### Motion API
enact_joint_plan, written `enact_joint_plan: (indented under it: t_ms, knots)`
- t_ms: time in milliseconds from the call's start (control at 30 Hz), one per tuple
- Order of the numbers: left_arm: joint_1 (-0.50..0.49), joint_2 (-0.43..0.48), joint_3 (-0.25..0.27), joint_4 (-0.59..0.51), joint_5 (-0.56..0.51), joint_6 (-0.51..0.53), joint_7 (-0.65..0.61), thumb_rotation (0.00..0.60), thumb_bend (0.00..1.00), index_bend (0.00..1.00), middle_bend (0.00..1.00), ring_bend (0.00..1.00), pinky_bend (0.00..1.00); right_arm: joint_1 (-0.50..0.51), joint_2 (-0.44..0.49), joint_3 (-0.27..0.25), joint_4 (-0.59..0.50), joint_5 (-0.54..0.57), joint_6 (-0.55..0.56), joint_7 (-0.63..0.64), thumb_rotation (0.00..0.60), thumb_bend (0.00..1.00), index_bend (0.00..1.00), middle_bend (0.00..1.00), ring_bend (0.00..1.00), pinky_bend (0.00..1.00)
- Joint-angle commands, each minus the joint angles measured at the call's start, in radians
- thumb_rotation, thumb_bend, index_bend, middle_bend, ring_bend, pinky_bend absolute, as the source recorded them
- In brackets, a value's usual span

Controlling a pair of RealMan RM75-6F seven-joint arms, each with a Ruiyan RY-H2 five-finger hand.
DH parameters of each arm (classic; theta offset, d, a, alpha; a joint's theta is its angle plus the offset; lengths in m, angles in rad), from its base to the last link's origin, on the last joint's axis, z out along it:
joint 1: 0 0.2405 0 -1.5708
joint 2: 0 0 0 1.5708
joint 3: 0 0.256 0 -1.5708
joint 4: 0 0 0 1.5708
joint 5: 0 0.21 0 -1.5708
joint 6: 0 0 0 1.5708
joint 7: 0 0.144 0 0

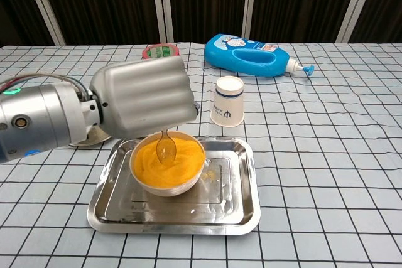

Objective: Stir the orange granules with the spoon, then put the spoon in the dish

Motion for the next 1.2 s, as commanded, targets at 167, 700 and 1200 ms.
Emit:
enact_joint_plan:
  t_ms: [167,700,1200]
  knots:
    - [0.000,-0.002,-0.042,-0.013,-0.016,0.030,-0.031,0.600,0.63,0.82,1.00,1.00,1.00,0.000,0.000,0.000,0.000,-0.001,0.001,0.001,0.600,0.39,0.00,0.00,0.00,0.00]
    - [-0.034,0.078,0.024,-0.004,0.039,-0.045,0.038,0.600,0.63,0.82,1.00,1.00,1.00,0.001,0.000,0.001,-0.001,0.005,-0.004,-0.001,0.600,0.39,0.00,0.00,0.00,0.00]
    - [-0.071,0.079,0.014,0.004,0.096,-0.091,0.071,0.600,0.63,0.82,1.00,1.00,1.00,0.000,0.003,0.001,-0.001,0.007,-0.005,0.005,0.600,0.39,0.00,0.00,0.00,0.00]
